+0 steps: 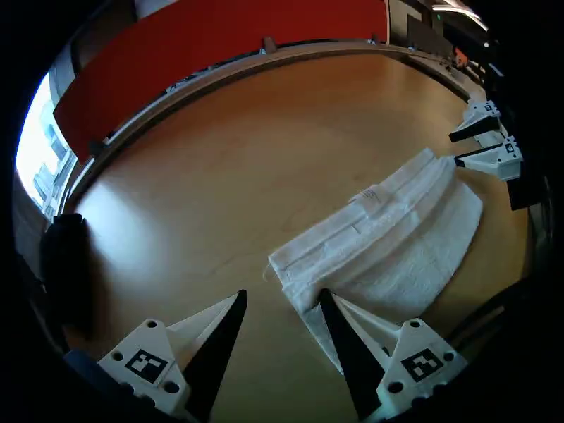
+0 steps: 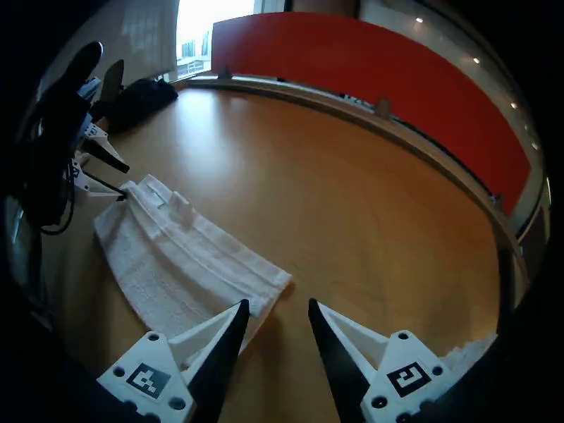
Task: Fold towel
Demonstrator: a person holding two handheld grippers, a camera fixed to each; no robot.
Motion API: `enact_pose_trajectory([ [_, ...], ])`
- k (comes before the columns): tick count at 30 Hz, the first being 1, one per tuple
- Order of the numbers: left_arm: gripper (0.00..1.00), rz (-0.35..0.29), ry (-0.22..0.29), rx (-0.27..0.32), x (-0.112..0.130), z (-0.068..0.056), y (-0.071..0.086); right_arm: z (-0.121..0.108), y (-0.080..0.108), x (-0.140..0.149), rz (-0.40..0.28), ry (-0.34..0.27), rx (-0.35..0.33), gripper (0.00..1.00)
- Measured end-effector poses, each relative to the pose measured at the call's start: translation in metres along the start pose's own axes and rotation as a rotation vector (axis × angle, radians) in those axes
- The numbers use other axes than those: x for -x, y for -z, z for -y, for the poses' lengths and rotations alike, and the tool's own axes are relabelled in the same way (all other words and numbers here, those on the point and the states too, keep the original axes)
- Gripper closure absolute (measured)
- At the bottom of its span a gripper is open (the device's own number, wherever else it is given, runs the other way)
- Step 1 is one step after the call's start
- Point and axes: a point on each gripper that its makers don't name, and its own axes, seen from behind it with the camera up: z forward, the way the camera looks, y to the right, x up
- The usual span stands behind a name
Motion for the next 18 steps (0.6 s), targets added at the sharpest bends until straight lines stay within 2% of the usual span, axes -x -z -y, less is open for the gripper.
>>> enact_pose_trajectory([
  [6,0.22,-0.019,0.007,-0.023,-0.011,0.011,0.003,-0.010,-0.001,-0.009,-0.012,-0.004,0.019,0.36],
  [12,0.22,-0.030,0.022,-0.034,-0.014,0.016,0.005,-0.018,-0.001,-0.012,-0.018,-0.007,0.036,0.36],
  [16,0.19,-0.041,0.034,-0.037,-0.014,0.019,0.009,-0.021,0.002,-0.012,-0.024,-0.009,0.046,0.33],
  [18,0.13,-0.046,0.039,-0.038,-0.014,0.020,0.012,-0.021,0.004,-0.012,-0.026,-0.011,0.049,0.25],
])
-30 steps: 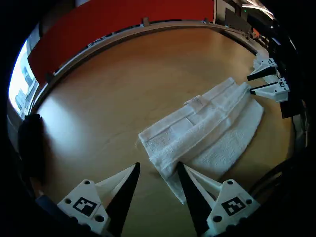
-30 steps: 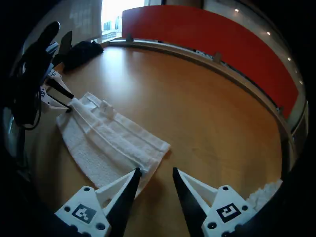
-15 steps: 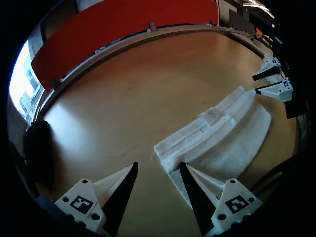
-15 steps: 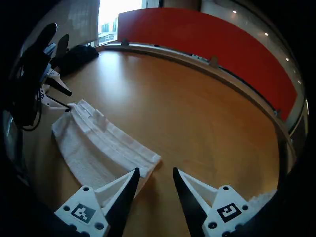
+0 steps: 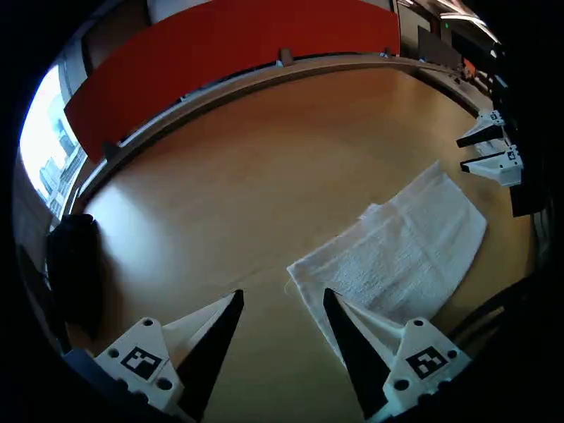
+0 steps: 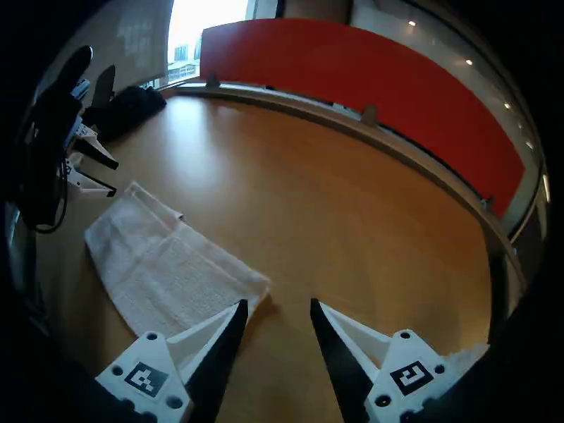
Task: Fold towel
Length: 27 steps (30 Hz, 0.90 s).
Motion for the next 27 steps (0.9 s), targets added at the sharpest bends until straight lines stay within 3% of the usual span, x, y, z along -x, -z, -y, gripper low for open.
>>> enact_pose_trajectory([
  [2,0.06,-0.004,0.006,0.001,0.000,0.001,0.002,0.001,0.002,0.000,-0.003,-0.002,-0.001,0.11],
  [3,0.05,-0.006,0.011,0.004,0.000,0.000,0.004,0.002,0.003,0.000,-0.005,-0.004,-0.003,0.10],
  [27,0.03,-0.034,0.095,0.030,0.035,-0.026,0.051,0.031,0.048,0.025,-0.018,-0.036,-0.013,0.10],
])
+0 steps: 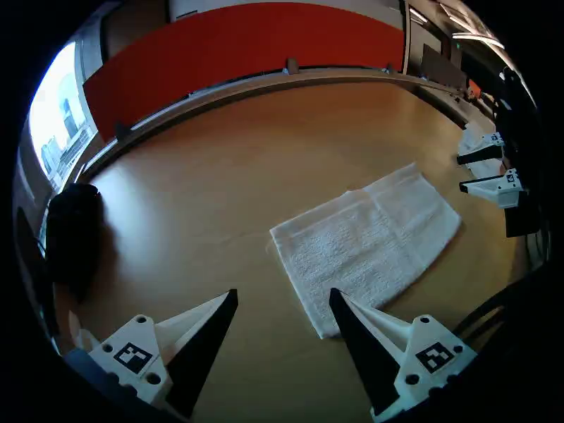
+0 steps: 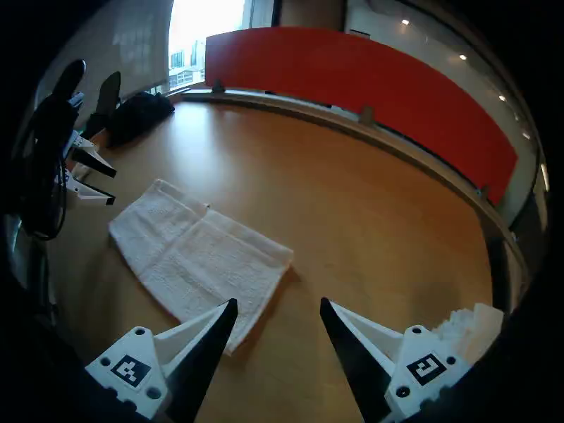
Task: Fold towel
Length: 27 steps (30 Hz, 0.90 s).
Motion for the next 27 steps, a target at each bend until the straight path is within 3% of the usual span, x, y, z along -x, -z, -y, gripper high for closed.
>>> enact_pose_trajectory([
  [11,0.03,-0.006,0.016,0.000,0.010,-0.005,0.007,0.008,0.013,0.011,0.002,0.001,-0.005,0.09],
  [27,0.03,-0.105,0.074,-0.043,0.002,0.001,0.025,0.011,0.018,0.013,-0.001,0.014,-0.017,0.09],
])
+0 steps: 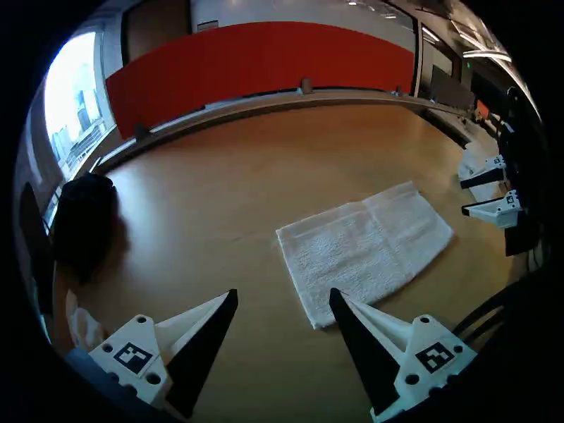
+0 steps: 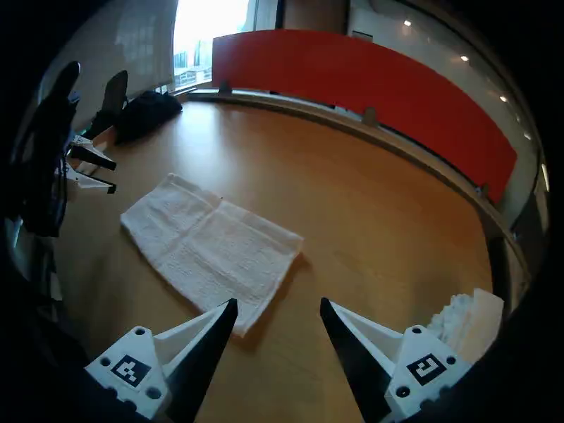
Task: Fold towel
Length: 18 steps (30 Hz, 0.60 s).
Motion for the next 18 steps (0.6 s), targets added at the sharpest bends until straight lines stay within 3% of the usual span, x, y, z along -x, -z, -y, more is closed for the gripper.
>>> enact_pose_trajectory([
  [18,0.04,-0.136,0.055,-0.063,-0.002,0.005,0.028,0.006,-0.004,0.002,0.010,0.036,-0.036,0.09],
])
